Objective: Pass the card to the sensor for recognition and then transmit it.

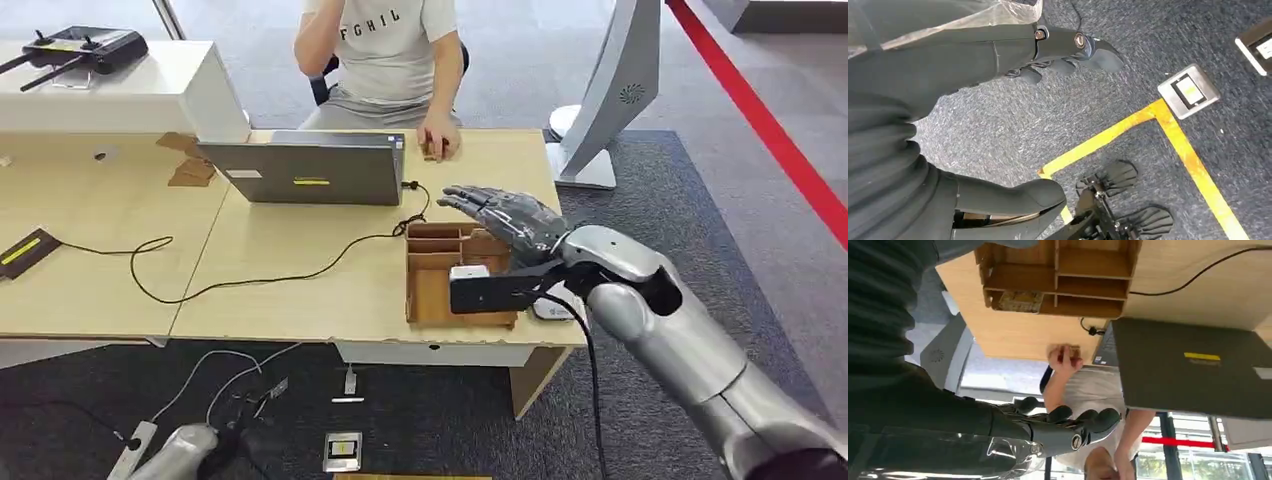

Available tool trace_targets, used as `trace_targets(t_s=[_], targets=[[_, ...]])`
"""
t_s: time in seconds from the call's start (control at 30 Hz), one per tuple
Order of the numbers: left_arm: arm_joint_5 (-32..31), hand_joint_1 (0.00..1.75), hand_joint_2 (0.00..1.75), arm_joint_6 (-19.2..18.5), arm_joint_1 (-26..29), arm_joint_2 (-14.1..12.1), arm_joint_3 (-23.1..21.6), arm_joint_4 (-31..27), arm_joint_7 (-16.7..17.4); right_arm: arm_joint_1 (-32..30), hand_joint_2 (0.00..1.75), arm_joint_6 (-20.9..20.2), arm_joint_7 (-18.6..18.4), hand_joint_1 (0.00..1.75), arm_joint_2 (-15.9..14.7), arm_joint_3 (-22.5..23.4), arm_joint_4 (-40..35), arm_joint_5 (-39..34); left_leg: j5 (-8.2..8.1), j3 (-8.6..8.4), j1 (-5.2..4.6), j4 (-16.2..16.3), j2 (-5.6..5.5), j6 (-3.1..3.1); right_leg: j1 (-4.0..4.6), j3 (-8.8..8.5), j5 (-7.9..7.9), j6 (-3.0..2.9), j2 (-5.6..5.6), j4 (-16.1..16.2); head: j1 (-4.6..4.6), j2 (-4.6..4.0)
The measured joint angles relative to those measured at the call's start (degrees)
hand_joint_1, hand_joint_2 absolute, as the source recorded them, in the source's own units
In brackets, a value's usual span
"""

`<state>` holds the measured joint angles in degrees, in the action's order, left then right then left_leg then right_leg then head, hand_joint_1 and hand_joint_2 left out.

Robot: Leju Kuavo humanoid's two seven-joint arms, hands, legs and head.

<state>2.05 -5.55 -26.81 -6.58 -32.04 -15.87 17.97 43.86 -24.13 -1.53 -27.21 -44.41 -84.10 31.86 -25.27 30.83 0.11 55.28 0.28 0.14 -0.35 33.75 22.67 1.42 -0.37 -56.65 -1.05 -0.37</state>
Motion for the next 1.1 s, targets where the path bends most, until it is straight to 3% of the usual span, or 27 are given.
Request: trace_targets(t_s=[0.07,0.13,0.63,0.9,1.1], targets=[[0.0,0.0,1.75,-0.1,-0.4,0.0,0.0,0.0,0.2,-0.5,1.75,-0.7,0.8,0.0,0.9,-2.7,0.0,1.8,0.0,0.01,0.01,0.0,0.0,0.0,0.0,0.0,0.0,0.0,0.0,0.0,0.0,0.0],[0.0,0.0,1.75,0.0,-0.7,0.4,0.0,-0.3,0.2,-0.2,1.75,-0.1,2.9,0.0,3.5,-8.9,1.6,4.5,0.0,0.04,0.02,0.0,-0.02,0.0,0.0,0.02,0.0,0.0,-0.01,0.0,0.0,0.0],[-0.1,0.0,1.75,0.2,-1.0,1.1,-0.1,-0.4,-0.1,3.4,1.75,0.3,3.7,0.0,6.0,-14.4,6.1,6.2,0.01,0.05,0.02,0.0,-0.02,-0.01,0.0,0.04,0.0,0.0,-0.01,0.0,0.0,0.0],[0.1,0.0,1.75,0.2,-1.2,1.8,-0.1,-0.5,0.2,7.4,1.75,5.2,7.5,0.0,8.8,-17.0,16.6,9.4,0.02,0.06,0.02,0.0,-0.03,-0.01,0.0,0.04,-0.01,0.0,-0.01,0.0,-0.02,0.0],[0.2,0.0,1.75,0.4,-1.2,2.0,-0.1,-0.5,0.2,9.3,1.75,6.7,8.3,0.0,10.6,-18.4,23.6,10.3,0.02,0.07,0.02,0.0,-0.06,-0.01,0.0,0.05,-0.01,0.0,-0.02,0.0,0.0,0.0]])
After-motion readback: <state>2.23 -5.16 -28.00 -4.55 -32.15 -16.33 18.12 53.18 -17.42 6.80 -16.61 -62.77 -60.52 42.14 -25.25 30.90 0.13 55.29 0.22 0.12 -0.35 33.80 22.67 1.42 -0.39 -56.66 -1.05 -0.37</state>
